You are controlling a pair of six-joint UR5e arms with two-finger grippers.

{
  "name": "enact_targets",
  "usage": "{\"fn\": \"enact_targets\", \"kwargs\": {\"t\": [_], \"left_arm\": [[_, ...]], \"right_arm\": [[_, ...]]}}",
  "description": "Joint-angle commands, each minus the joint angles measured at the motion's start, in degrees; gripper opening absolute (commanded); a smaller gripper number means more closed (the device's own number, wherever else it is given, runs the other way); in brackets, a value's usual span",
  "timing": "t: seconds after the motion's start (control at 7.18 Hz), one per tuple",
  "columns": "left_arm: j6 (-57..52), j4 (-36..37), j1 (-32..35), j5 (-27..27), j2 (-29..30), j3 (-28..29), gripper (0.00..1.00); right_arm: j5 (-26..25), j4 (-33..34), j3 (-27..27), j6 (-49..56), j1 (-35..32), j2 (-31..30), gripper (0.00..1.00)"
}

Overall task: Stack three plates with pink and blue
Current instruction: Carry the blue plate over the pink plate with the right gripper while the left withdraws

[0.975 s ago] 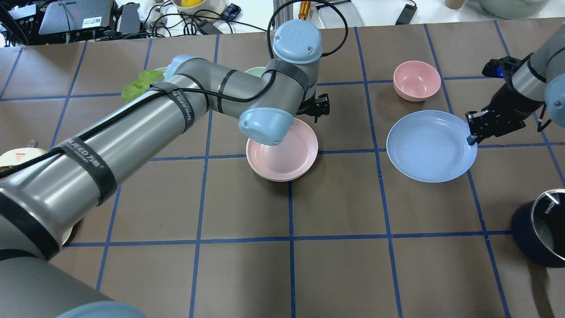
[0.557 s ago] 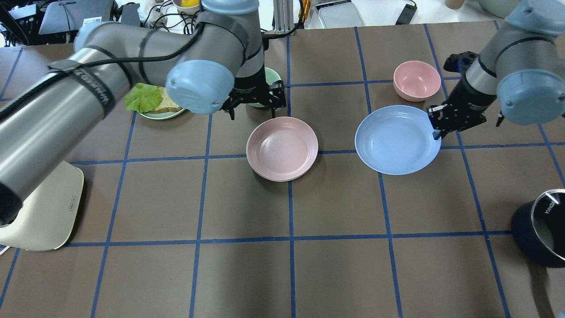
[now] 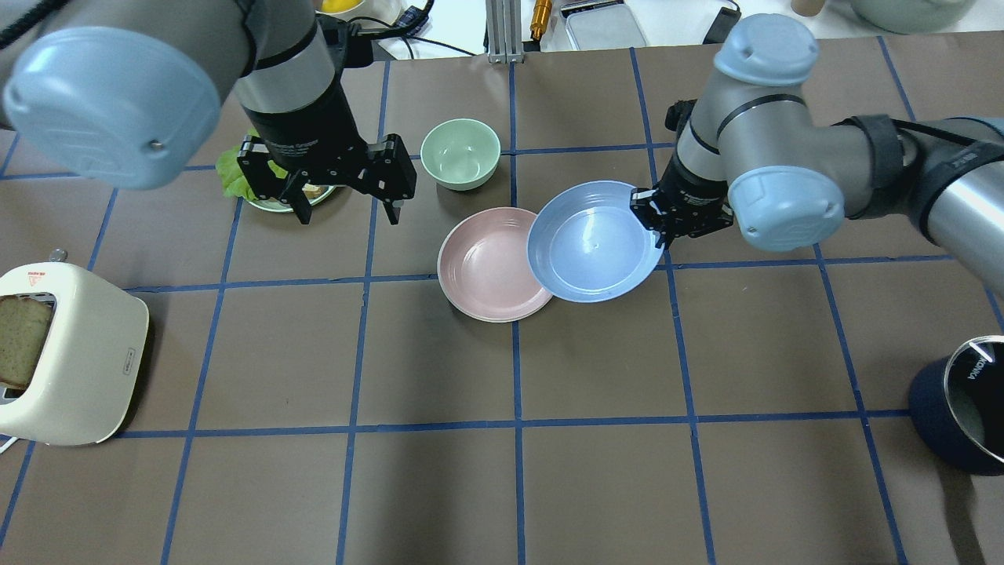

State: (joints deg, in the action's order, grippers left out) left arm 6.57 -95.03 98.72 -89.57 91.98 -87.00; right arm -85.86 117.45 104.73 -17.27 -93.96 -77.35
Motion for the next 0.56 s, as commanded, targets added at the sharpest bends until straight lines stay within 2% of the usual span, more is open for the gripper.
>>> {"fn": "enact_targets", "kwargs": {"t": [0.0, 0.28, 0.42], "left_arm": [[-0.77, -0.60, -3.96, 0.27, -3.12, -1.67, 1.00], [-1.04, 2.65, -7.48, 2.64, -2.77, -1.59, 1.00], [-0.86, 2.57, -7.23, 2.47, -2.95, -1.85, 1.00]], "right_arm": [[-0.53, 4.70, 0.04, -8.89, -6.39, 3.07, 0.00], [0.42, 6.12, -0.14, -10.42, -7.12, 4.05, 0.00], [0.26, 7.52, -0.14, -11.90, -7.12, 5.36, 0.00]]}}
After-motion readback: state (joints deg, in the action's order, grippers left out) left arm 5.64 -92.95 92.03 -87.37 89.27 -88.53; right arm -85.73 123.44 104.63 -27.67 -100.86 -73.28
